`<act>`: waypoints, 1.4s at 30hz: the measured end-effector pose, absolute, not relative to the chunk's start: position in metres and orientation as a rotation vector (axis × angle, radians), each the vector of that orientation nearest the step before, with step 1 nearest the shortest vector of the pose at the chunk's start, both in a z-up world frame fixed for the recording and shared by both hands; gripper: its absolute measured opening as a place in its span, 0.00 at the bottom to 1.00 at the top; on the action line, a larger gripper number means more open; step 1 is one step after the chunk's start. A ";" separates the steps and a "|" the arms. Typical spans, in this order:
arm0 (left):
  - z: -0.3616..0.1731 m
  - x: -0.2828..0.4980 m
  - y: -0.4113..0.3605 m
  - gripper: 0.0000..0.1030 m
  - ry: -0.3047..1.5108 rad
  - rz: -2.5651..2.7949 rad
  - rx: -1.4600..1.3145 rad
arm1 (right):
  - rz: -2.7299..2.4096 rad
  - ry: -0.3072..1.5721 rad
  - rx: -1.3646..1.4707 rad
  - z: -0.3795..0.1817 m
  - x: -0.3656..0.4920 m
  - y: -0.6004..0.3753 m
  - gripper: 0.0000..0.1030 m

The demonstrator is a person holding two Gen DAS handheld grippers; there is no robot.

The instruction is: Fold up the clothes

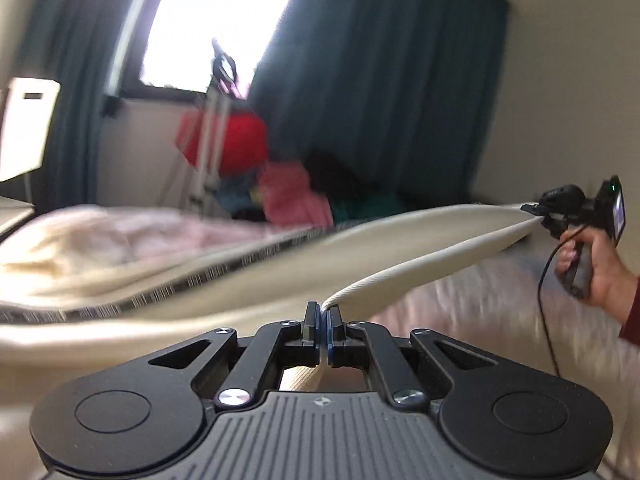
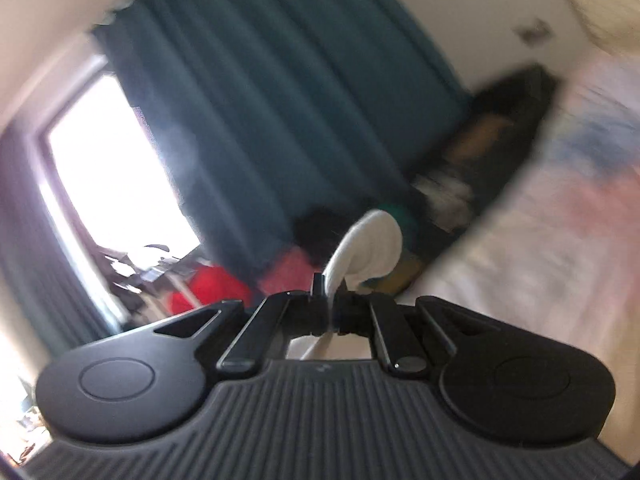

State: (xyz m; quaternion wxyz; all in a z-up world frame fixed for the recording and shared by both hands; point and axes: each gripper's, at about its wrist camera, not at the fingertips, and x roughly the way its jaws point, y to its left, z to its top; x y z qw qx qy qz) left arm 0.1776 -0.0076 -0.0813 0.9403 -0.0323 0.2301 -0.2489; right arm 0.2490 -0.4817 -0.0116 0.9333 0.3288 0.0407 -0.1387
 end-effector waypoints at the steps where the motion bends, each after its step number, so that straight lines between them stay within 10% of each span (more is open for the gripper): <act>1: -0.092 0.173 -0.015 0.03 0.509 -0.520 -0.032 | -0.297 0.108 0.680 -0.021 0.244 -0.483 0.06; 8: -0.135 0.157 -0.045 0.04 0.634 -0.505 0.132 | -0.390 0.281 0.731 -0.088 0.208 -0.493 0.06; 14: -0.113 0.151 -0.038 0.32 0.626 -0.440 0.009 | -0.470 0.431 0.772 -0.145 0.177 -0.502 0.14; 19: -0.083 0.125 -0.025 0.58 0.585 -0.378 -0.052 | -0.431 0.398 0.653 -0.113 0.132 -0.466 0.69; 30: -0.021 0.021 0.042 0.98 0.547 -0.118 -0.115 | -0.259 0.440 0.458 -0.044 0.029 -0.379 0.68; 42: -0.025 -0.034 0.212 0.97 0.729 0.352 -0.503 | -0.315 0.503 0.287 -0.054 0.021 -0.373 0.68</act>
